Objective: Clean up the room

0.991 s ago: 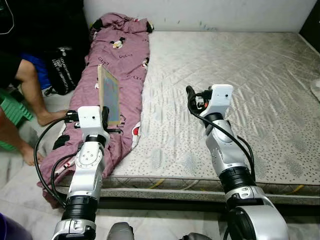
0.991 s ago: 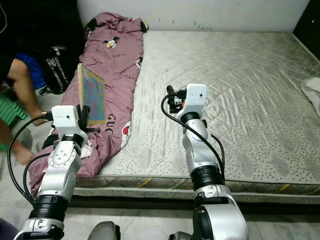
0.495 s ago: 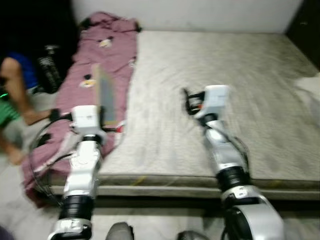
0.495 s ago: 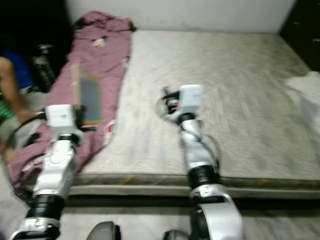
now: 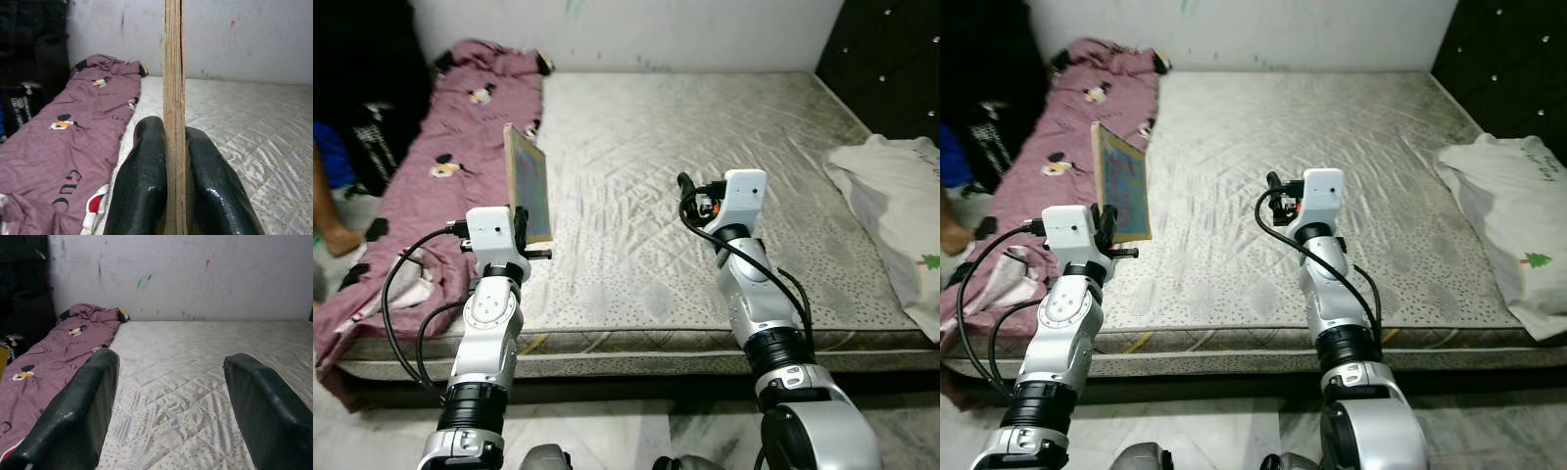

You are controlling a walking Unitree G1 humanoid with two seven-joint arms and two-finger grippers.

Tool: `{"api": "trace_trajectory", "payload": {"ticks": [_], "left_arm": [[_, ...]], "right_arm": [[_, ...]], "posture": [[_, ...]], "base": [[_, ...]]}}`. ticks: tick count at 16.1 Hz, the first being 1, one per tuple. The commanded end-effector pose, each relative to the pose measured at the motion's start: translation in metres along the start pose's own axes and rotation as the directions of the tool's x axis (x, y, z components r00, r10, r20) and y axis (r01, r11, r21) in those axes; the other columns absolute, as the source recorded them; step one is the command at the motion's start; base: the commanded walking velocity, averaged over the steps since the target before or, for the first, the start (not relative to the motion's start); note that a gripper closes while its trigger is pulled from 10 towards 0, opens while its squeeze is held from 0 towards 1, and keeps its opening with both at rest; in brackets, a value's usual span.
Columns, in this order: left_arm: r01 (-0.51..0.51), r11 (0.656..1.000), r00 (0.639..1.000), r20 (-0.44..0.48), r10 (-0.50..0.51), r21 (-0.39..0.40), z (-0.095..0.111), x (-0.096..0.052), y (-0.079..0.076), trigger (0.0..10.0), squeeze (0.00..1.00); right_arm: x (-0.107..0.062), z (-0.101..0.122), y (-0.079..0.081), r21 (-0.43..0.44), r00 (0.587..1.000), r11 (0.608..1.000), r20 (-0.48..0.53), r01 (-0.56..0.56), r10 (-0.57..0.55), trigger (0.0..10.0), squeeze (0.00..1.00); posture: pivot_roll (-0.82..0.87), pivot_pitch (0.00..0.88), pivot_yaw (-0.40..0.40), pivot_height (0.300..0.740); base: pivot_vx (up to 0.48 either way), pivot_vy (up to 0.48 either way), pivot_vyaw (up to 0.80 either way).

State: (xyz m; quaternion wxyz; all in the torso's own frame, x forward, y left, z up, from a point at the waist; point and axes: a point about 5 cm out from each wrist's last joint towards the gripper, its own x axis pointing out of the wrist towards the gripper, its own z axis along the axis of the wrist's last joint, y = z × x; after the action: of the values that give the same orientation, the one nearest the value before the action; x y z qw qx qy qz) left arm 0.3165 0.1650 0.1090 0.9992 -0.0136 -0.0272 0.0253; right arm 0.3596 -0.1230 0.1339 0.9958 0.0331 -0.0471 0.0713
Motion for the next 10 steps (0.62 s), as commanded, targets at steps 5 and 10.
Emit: {"api": "trace_trajectory", "payload": {"ticks": [5, 10], "left_arm": [[0.014, 1.0, 0.997, 0.071, -0.013, -0.018, 0.0127, 0.0019, 0.0039, 10.0, 0.0], [0.033, 0.999, 0.996, 0.079, -0.03, -0.032, 0.0135, 0.0016, 0.0025, 10.0, 0.0]], "right_arm": [[0.0022, 0.0017, 0.0041, 0.003, 1.0, 1.0, 0.001, -0.013, 0.013, 10.0, 0.0], [0.0026, 0.0017, 0.0042, 0.004, 1.0, 1.0, 0.002, -0.009, 0.009, 10.0, 0.0]], "posture": [[0.05, 0.0, 0.007, 0.74], [0.05, 0.0, 0.008, 0.74]], "base": [[0.0, 0.0, 0.0], [0.103, 0.0, -0.43]]}}
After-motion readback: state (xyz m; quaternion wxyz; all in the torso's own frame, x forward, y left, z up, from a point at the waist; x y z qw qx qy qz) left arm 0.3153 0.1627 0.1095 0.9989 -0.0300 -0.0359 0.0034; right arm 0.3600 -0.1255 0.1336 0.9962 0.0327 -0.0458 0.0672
